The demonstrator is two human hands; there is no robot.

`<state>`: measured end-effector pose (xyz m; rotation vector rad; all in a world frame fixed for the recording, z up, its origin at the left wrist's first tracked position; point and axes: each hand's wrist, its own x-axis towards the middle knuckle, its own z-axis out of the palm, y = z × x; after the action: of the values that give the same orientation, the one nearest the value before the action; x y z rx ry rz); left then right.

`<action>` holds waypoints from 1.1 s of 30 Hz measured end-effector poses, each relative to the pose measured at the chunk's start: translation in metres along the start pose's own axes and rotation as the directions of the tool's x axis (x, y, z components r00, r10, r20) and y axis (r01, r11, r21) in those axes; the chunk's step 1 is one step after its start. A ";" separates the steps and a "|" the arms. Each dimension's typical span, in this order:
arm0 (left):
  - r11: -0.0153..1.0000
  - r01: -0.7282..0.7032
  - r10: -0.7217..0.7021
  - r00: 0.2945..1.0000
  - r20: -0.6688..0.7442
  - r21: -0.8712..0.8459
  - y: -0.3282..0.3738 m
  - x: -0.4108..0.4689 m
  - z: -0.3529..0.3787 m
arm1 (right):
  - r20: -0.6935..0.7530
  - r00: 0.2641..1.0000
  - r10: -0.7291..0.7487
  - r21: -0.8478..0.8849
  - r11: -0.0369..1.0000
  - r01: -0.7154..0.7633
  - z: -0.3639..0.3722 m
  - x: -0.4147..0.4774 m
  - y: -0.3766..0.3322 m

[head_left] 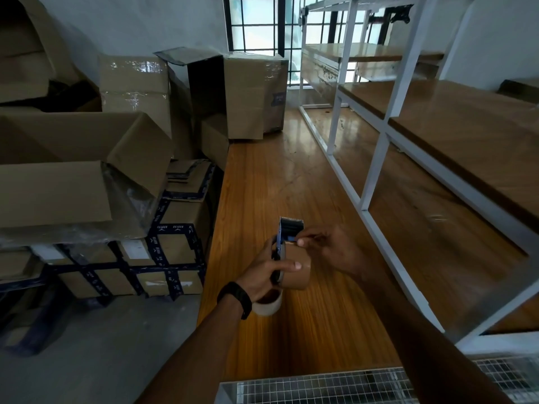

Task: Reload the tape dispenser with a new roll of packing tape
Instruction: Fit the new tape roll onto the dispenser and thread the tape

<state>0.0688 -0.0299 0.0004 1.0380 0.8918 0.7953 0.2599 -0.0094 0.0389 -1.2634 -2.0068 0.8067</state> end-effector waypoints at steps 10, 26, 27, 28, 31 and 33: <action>1.000 -0.020 0.019 0.999 -0.039 -0.017 -0.008 0.000 -0.003 | -0.028 0.997 -0.074 -0.218 0.974 0.067 0.009 0.004 -0.005; 0.990 0.091 -0.098 0.993 -0.064 -0.111 -0.004 -0.001 -0.004 | -0.095 0.995 0.012 -0.237 0.971 -0.035 0.011 0.010 -0.015; 0.986 0.117 -0.125 0.990 -0.065 -0.120 -0.005 -0.001 -0.002 | -0.096 0.995 0.013 -0.245 0.969 -0.037 0.011 0.010 -0.016; 0.982 0.134 -0.145 0.987 -0.076 -0.131 -0.005 0.000 0.000 | -0.098 0.995 0.008 -0.248 0.968 -0.032 0.012 0.010 -0.017; 0.979 0.154 -0.170 0.978 -0.120 -0.136 -0.006 0.004 0.008 | -0.111 0.994 -0.011 -0.212 0.977 -0.013 0.014 0.011 -0.017; 0.979 0.154 -0.170 0.978 -0.124 -0.131 -0.007 0.005 0.008 | -0.123 0.992 -0.008 -0.203 0.979 -0.017 0.015 0.011 -0.017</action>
<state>0.0788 -0.0309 -0.0058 0.8018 1.0174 0.7781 0.2359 -0.0079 0.0443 -1.3960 -2.0261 0.5209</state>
